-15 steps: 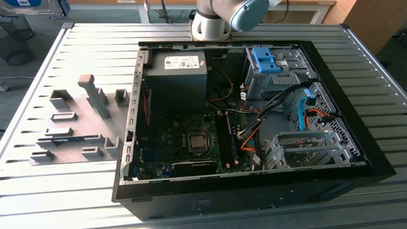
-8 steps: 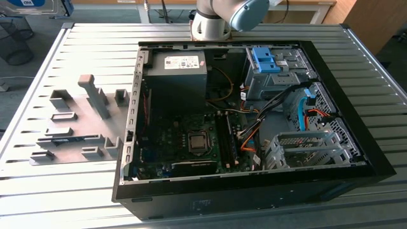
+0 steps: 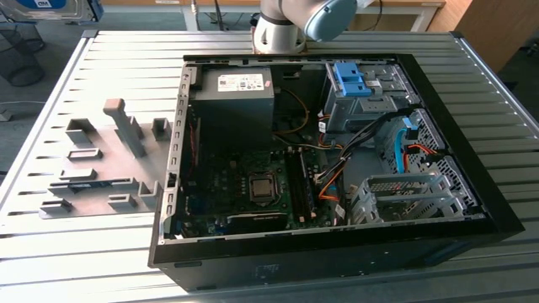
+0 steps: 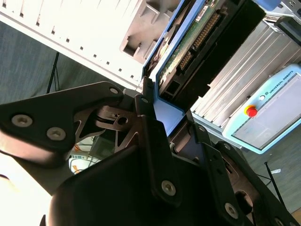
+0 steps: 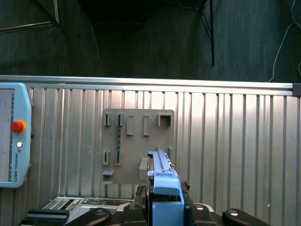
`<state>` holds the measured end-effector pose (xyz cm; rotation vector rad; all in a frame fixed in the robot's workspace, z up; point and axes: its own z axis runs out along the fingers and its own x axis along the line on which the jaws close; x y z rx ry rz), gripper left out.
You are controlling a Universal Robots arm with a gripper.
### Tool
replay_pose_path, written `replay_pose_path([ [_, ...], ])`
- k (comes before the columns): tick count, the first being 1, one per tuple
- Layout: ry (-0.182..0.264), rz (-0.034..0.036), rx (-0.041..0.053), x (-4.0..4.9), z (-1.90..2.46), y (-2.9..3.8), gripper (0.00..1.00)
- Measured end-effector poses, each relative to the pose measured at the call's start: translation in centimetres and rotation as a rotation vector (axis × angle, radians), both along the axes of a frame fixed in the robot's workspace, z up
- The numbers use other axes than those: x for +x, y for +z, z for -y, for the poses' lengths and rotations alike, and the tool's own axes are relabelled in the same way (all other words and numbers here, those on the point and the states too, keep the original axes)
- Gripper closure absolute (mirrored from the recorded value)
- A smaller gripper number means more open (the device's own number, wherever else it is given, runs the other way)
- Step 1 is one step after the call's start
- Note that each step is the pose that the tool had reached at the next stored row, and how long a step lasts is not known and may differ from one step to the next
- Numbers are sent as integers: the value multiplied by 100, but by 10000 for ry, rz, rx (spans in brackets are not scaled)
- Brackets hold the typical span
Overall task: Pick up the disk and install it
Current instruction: 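Pick up the disk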
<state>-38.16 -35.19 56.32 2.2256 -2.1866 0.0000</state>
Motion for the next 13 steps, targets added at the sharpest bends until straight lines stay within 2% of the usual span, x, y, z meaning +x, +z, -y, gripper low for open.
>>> replay_pose_path([
  [13,0,-1,0,109,0,0,63],
])
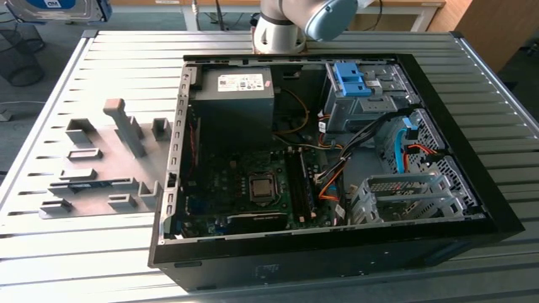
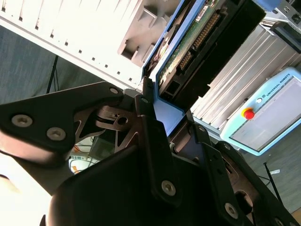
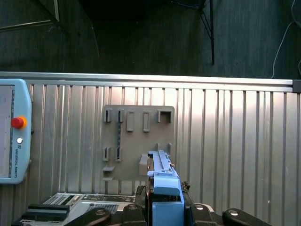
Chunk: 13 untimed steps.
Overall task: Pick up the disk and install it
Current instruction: 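Pick up the disk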
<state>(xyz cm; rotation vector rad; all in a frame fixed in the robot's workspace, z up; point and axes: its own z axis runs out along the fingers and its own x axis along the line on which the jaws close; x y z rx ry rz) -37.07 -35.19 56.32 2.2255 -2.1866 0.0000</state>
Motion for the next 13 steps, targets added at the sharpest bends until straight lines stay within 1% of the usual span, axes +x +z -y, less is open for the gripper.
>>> replay_pose_path([
  [13,0,1,0,119,0,-1,63],
])
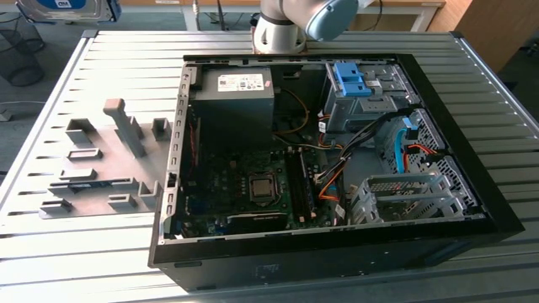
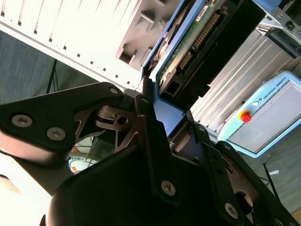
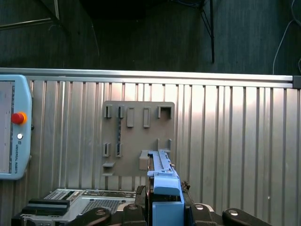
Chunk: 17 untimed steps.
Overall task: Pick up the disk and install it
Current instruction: 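Pick up the disk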
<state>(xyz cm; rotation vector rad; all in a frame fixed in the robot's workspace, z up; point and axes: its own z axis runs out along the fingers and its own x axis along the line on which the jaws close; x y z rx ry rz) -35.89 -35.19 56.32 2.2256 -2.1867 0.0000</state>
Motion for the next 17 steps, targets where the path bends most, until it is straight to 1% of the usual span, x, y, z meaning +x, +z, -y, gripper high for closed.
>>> replay_pose_path([
  [17,-1,-1,0,175,0,1,63],
])
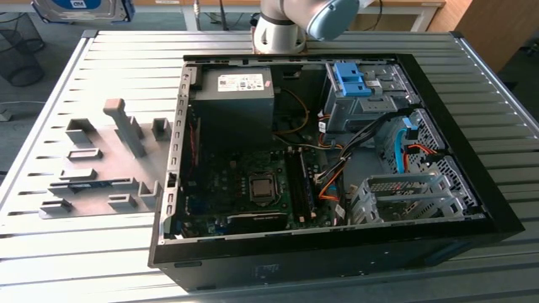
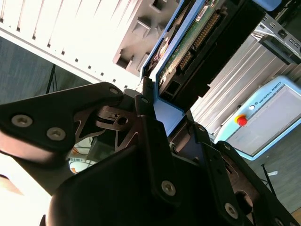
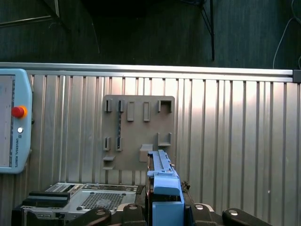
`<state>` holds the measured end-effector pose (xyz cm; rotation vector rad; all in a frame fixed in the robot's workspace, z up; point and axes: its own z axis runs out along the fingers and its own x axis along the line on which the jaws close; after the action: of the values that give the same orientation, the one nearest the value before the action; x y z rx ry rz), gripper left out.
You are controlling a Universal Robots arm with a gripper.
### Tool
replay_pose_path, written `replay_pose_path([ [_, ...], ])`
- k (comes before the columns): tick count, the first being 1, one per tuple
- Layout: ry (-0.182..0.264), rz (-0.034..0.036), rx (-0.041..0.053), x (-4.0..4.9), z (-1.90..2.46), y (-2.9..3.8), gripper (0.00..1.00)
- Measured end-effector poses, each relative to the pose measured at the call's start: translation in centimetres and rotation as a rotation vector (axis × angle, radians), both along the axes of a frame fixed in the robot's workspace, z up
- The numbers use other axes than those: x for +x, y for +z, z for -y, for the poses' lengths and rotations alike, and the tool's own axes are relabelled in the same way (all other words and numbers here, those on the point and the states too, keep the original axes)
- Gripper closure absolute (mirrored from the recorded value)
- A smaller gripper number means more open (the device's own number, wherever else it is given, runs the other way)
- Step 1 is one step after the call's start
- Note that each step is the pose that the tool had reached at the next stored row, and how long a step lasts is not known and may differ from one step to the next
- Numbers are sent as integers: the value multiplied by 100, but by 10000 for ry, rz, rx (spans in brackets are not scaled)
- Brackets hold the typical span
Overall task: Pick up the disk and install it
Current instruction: 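Pick up the disk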
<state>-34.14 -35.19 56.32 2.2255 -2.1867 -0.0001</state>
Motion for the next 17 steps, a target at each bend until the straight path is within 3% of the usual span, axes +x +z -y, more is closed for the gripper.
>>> replay_pose_path([
  [17,1,1,0,167,0,0,63],
])
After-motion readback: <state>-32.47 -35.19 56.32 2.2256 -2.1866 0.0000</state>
